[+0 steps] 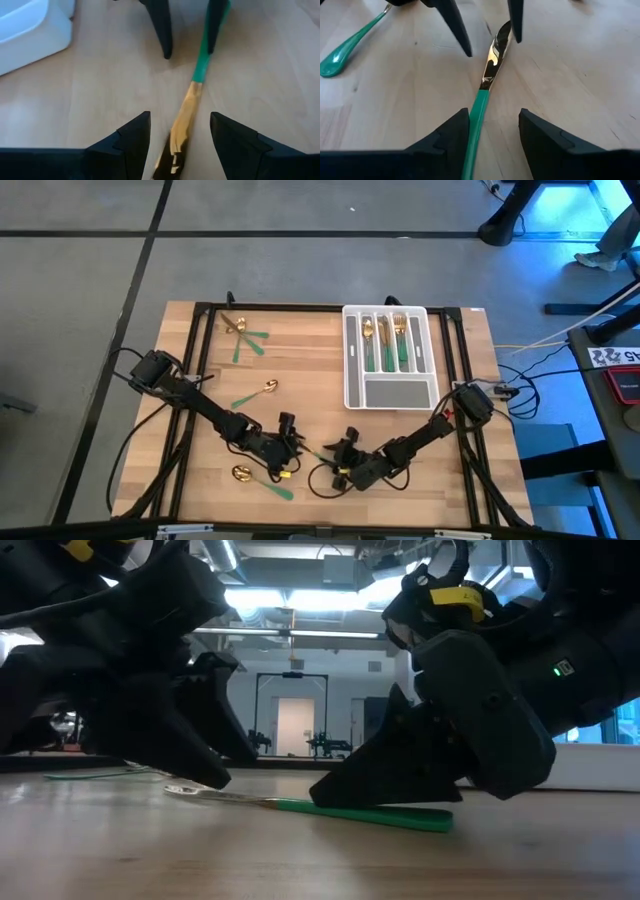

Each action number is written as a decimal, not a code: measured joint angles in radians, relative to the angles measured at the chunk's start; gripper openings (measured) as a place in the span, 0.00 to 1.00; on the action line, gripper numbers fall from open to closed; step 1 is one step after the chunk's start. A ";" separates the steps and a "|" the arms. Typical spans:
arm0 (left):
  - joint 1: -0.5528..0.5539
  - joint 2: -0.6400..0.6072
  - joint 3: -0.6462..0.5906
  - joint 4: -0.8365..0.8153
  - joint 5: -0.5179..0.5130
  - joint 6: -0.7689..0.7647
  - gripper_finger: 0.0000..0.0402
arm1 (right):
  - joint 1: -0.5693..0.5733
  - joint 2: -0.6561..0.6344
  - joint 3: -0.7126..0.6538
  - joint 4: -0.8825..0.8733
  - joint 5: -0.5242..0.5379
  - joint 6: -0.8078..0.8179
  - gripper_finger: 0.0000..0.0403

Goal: Sort silverware
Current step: Put the green knife into the silverware tray

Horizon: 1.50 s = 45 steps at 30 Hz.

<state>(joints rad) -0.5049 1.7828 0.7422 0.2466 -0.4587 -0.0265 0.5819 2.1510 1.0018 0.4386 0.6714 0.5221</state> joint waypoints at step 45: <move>-0.005 0.000 -0.001 -0.007 0.026 -0.103 0.49 | -0.039 0.114 0.102 -0.115 -0.025 0.233 0.06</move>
<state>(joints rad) -0.5102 1.7832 0.7414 0.2398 -0.4332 -0.1295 0.5430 2.2647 1.1034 0.3233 0.6464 0.7553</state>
